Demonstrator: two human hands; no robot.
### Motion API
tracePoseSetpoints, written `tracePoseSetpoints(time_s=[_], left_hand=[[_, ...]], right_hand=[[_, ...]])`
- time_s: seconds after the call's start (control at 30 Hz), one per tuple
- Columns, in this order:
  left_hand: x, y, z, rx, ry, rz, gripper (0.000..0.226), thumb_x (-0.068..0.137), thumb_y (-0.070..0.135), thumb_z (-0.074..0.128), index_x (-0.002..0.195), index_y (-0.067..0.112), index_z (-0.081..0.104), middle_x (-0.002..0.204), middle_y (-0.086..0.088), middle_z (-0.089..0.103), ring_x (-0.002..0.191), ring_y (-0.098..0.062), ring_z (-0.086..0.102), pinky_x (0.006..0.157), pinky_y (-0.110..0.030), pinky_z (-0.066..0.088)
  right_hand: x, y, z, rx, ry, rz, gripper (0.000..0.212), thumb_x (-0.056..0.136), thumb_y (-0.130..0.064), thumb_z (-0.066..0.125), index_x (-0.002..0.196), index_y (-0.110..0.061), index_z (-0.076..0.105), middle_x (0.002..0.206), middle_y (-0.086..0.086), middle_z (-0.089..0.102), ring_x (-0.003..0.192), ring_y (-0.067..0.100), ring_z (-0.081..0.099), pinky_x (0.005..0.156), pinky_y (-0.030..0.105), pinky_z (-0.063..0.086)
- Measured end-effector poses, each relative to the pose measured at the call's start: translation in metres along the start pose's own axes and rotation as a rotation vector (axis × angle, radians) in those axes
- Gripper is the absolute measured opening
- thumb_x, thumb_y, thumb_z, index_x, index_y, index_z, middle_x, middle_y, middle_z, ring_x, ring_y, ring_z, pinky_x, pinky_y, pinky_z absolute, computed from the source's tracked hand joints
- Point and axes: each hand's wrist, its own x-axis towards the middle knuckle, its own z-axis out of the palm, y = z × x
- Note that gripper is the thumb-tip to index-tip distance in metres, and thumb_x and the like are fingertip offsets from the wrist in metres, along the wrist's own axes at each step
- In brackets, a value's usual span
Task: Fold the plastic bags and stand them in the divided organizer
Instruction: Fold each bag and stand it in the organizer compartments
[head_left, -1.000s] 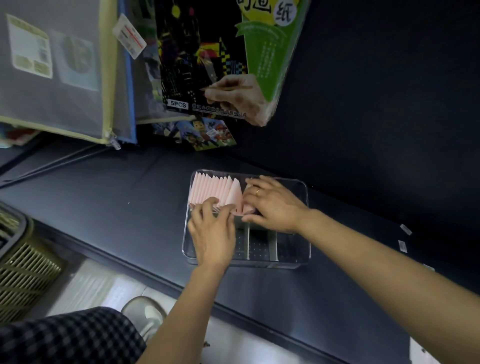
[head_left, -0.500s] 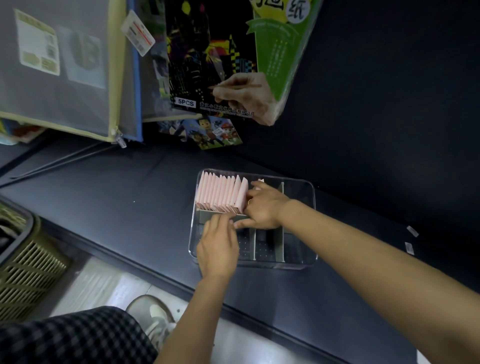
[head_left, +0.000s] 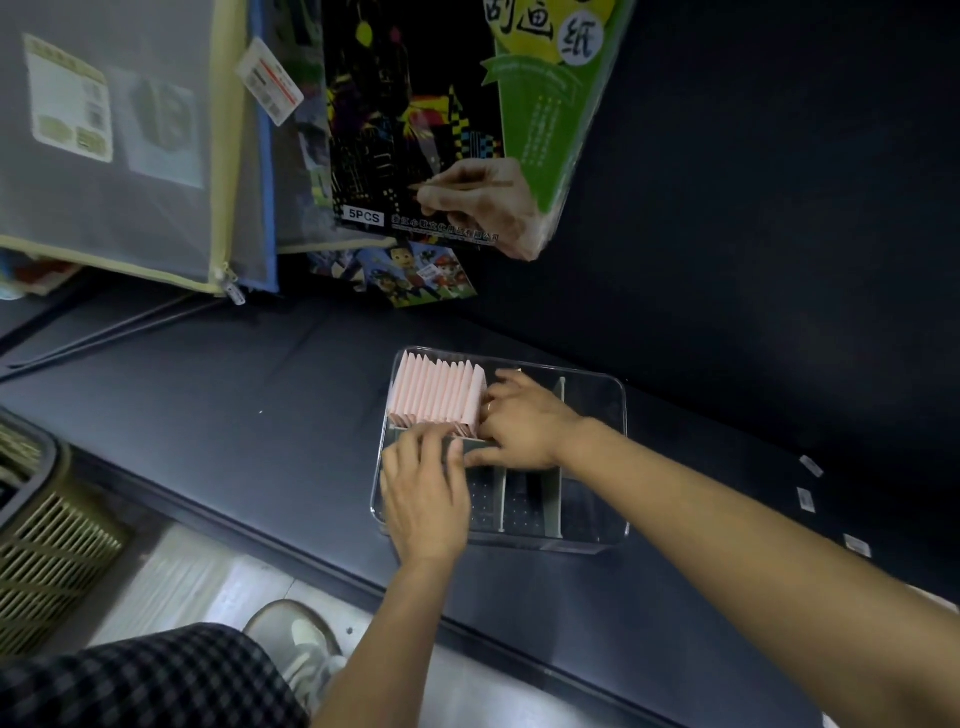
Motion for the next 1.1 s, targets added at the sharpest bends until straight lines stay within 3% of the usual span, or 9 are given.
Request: tracePoseSetpoints(time_s=[0.1, 0.17, 0.3, 0.47, 0.63, 0.77, 0.9, 1.0, 1.1], left_hand=[[-0.001, -0.001, 0.001, 0.104, -0.001, 0.068, 0.037, 0.094, 0.039, 0.033, 0.113, 0.021, 0.06, 0.117, 0.0, 0.056, 0.101, -0.018, 0.041, 0.084, -0.036, 0.04], [-0.002, -0.001, 0.001, 0.141, -0.017, 0.09, 0.039, 0.094, 0.04, 0.032, 0.116, 0.024, 0.059, 0.119, 0.002, 0.055, 0.104, -0.016, 0.04, 0.084, -0.033, 0.038], [-0.004, 0.001, -0.001, 0.163, -0.086, 0.162, 0.041, 0.094, 0.041, 0.032, 0.119, 0.024, 0.06, 0.124, 0.003, 0.055, 0.107, -0.019, 0.044, 0.081, -0.032, 0.038], [-0.01, 0.003, 0.001, 0.14, -0.131, 0.15, 0.03, 0.092, 0.033, 0.052, 0.119, 0.025, 0.063, 0.132, -0.001, 0.05, 0.115, -0.023, 0.042, 0.088, -0.041, 0.041], [-0.027, 0.016, 0.002, 0.139, -0.069, 0.168, 0.015, 0.088, 0.025, 0.06, 0.098, 0.015, 0.066, 0.115, -0.01, 0.056, 0.105, -0.031, 0.05, 0.084, -0.045, 0.041], [-0.056, 0.037, 0.013, 0.181, -0.248, 0.377, 0.021, 0.086, 0.03, 0.064, 0.105, 0.02, 0.066, 0.113, -0.005, 0.06, 0.106, -0.028, 0.052, 0.089, -0.045, 0.04], [-0.08, 0.05, 0.031, 0.345, -0.584, 0.463, 0.049, 0.09, 0.057, 0.043, 0.129, 0.03, 0.054, 0.128, 0.004, 0.057, 0.125, -0.026, 0.043, 0.108, -0.044, 0.017], [-0.087, 0.054, 0.038, 0.405, -0.616, 0.477, 0.075, 0.078, 0.075, 0.016, 0.123, 0.033, 0.058, 0.121, 0.005, 0.062, 0.122, -0.032, 0.043, 0.107, -0.045, 0.016], [-0.088, 0.057, 0.044, 0.371, -0.587, 0.479, 0.093, 0.07, 0.085, 0.0, 0.116, 0.033, 0.062, 0.114, 0.006, 0.065, 0.117, -0.034, 0.045, 0.098, -0.041, 0.019]], right_hand=[[-0.023, 0.002, 0.017, 0.267, 0.533, 0.127, 0.029, 0.094, -0.04, 0.049, 0.1, -0.019, 0.069, 0.11, -0.001, 0.063, 0.112, 0.018, 0.048, 0.103, 0.041, 0.035], [-0.032, -0.001, 0.026, 0.458, 0.708, 0.362, 0.022, 0.094, -0.029, 0.052, 0.108, -0.015, 0.062, 0.107, 0.002, 0.059, 0.102, 0.018, 0.051, 0.087, 0.034, 0.044], [-0.021, -0.008, 0.025, 0.808, 0.513, 0.548, 0.025, 0.093, -0.035, 0.054, 0.109, -0.015, 0.056, 0.087, -0.003, 0.063, 0.084, 0.014, 0.06, 0.073, 0.031, 0.047], [-0.009, -0.016, 0.021, 1.045, 0.519, 0.657, 0.021, 0.092, -0.031, 0.057, 0.102, -0.012, 0.055, 0.07, -0.007, 0.057, 0.073, 0.012, 0.057, 0.068, 0.029, 0.045], [-0.069, -0.014, 0.05, 0.886, 0.597, 0.622, 0.019, 0.094, -0.035, 0.052, 0.09, -0.016, 0.056, 0.083, -0.004, 0.06, 0.081, 0.014, 0.057, 0.07, 0.032, 0.046], [-0.154, 0.002, 0.097, 0.757, 0.692, 0.682, 0.011, 0.092, -0.029, 0.056, 0.093, -0.018, 0.059, 0.092, -0.006, 0.058, 0.089, 0.015, 0.053, 0.073, 0.027, 0.039], [-0.253, 0.021, 0.162, 0.739, 0.562, 0.962, 0.027, 0.091, -0.023, 0.06, 0.115, -0.01, 0.059, 0.116, 0.009, 0.057, 0.11, 0.027, 0.051, 0.094, 0.032, 0.037], [-0.328, 0.025, 0.209, 0.786, 0.436, 1.206, 0.044, 0.09, -0.027, 0.061, 0.128, -0.008, 0.05, 0.132, 0.015, 0.05, 0.122, 0.034, 0.043, 0.1, 0.036, 0.035], [-0.386, 0.021, 0.248, 0.803, 0.269, 1.339, 0.064, 0.09, -0.04, 0.058, 0.144, -0.015, 0.033, 0.151, 0.008, 0.032, 0.137, 0.029, 0.029, 0.11, 0.036, 0.026]])
